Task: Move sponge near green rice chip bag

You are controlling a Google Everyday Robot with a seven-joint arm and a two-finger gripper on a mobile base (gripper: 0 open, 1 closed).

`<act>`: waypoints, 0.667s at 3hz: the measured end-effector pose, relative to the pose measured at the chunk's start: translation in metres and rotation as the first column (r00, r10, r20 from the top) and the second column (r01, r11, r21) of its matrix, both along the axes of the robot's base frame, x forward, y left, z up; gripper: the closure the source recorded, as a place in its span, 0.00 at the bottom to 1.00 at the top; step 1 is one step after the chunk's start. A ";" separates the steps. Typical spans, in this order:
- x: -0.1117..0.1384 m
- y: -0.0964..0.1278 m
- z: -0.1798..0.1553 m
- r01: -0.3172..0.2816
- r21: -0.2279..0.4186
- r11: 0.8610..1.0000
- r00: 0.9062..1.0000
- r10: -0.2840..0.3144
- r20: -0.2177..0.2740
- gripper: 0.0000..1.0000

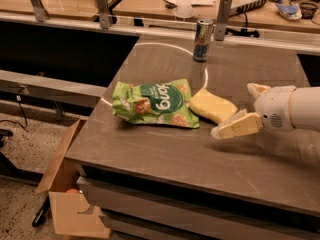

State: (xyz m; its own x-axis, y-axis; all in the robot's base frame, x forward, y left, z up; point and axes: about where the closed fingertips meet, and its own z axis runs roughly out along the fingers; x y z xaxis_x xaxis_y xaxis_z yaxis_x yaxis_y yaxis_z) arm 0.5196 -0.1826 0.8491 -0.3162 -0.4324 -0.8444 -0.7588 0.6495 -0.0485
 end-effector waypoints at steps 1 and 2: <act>0.021 -0.064 0.015 0.224 -0.064 0.972 0.972 -0.218 0.091 0.00; 0.035 -0.140 0.033 0.430 -0.133 0.893 0.896 -0.405 0.179 0.00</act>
Offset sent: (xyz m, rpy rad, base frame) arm 0.0430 -0.2093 0.0514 -0.2653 -0.2048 -0.6255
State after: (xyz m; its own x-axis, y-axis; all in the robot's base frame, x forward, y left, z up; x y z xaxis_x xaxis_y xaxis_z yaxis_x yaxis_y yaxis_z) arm 0.5550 -0.3222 0.8824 -0.3799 -0.4241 -0.8221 -0.3955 0.8778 -0.2701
